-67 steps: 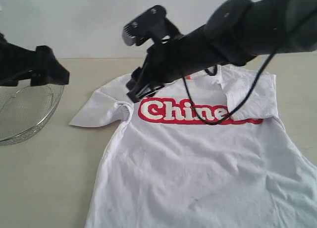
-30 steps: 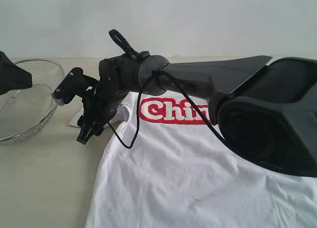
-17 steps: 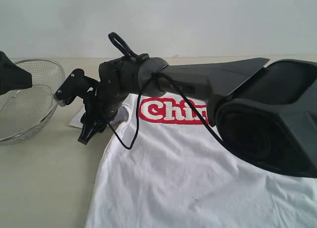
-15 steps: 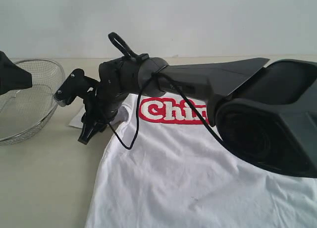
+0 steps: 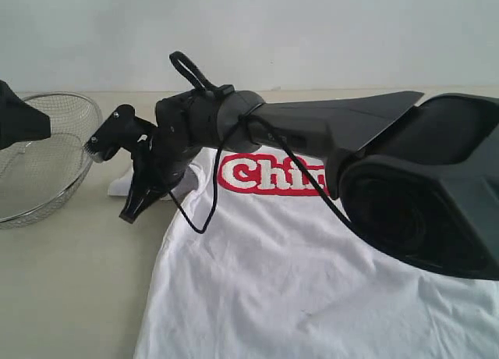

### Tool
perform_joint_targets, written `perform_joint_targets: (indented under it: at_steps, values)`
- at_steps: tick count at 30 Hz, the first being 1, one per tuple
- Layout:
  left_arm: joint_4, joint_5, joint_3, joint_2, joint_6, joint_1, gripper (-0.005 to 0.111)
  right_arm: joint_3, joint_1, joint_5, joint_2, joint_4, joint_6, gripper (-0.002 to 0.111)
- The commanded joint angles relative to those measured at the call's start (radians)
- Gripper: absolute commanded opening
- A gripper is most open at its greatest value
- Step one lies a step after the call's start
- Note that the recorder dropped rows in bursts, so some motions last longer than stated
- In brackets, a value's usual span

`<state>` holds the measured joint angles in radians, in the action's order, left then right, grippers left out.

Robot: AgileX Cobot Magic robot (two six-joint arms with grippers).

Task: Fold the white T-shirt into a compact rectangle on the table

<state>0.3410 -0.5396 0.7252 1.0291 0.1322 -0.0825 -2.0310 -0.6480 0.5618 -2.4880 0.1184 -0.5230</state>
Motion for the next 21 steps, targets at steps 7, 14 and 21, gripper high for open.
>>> perform_joint_targets:
  at_steps: [7, 14, 21]
  values:
    - [0.009, 0.011, -0.003, -0.005, -0.009, 0.003, 0.099, -0.096, 0.018, -0.109, 0.049, 0.006, 0.319, 0.0]
    - [0.009, 0.009, -0.003, -0.005, -0.009, 0.003, 0.099, -0.111, 0.028, -0.102, 0.049, 0.03, 0.466, 0.0]
    - [0.009, 0.011, -0.003, -0.005, -0.009, 0.003, 0.099, -0.111, 0.037, -0.045, 0.069, 0.063, 0.568, 0.0]
